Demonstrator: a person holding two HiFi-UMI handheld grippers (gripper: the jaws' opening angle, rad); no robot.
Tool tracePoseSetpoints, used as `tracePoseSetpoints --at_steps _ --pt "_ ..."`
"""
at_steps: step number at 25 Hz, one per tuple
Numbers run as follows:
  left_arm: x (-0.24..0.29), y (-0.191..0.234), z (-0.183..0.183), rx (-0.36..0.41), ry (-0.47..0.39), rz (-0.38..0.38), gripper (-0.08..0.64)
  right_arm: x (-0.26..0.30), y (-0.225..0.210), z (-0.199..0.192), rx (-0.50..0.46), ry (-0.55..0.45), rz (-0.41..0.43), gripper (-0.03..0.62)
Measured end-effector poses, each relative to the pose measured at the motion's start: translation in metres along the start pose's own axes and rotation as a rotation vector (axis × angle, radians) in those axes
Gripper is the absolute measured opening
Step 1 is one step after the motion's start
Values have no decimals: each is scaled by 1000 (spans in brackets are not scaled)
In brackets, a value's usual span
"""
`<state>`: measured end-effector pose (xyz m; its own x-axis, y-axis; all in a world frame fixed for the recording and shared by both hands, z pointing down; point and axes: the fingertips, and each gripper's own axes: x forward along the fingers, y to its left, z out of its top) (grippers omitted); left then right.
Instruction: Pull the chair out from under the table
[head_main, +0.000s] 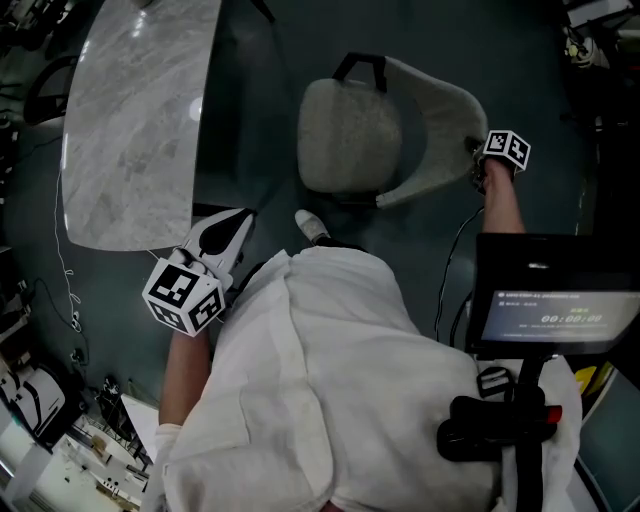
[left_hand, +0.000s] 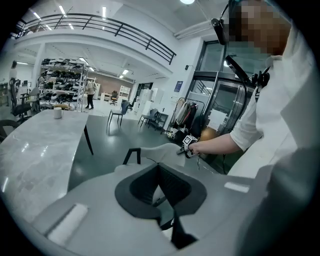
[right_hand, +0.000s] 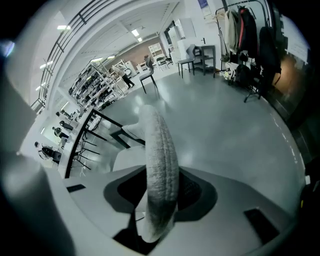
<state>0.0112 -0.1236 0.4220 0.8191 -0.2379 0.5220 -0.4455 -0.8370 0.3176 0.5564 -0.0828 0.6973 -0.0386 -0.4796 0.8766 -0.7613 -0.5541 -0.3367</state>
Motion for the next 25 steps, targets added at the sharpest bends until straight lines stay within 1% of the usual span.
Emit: tracePoseSetpoints --at_steps 2,5,9,11,13,14,18,20,22,25 --pt "-15 -1 1 8 -15 -8 8 -14 7 -7 -25 -2 -24 143" --pt "-38 -4 -5 10 -38 -6 8 -39 17 -17 -59 -30 -58 150" --pt "-61 -12 -23 8 -66 -5 8 -71 34 -30 -115 -92 -97 155" --pt "-74 -21 -32 8 -76 -11 8 -92 50 -40 -157 -131 -108 155" --pt "-87 -30 -43 11 -85 -15 8 -110 69 -55 -203 -165 -98 152" --pt "-93 -36 -48 13 -89 -18 8 -118 80 -66 -225 -177 -84 143" --pt "-126 -59 -69 20 -115 -27 8 -145 143 -126 -333 -197 17 35" --pt "-144 -74 -86 16 -123 -35 8 -160 177 -170 -388 -194 82 18" --pt "-162 -92 -109 12 -119 -41 8 -177 210 -221 -430 -185 161 12" --pt "-169 -110 -137 -9 -100 -46 8 -197 256 -284 -495 -169 292 11"
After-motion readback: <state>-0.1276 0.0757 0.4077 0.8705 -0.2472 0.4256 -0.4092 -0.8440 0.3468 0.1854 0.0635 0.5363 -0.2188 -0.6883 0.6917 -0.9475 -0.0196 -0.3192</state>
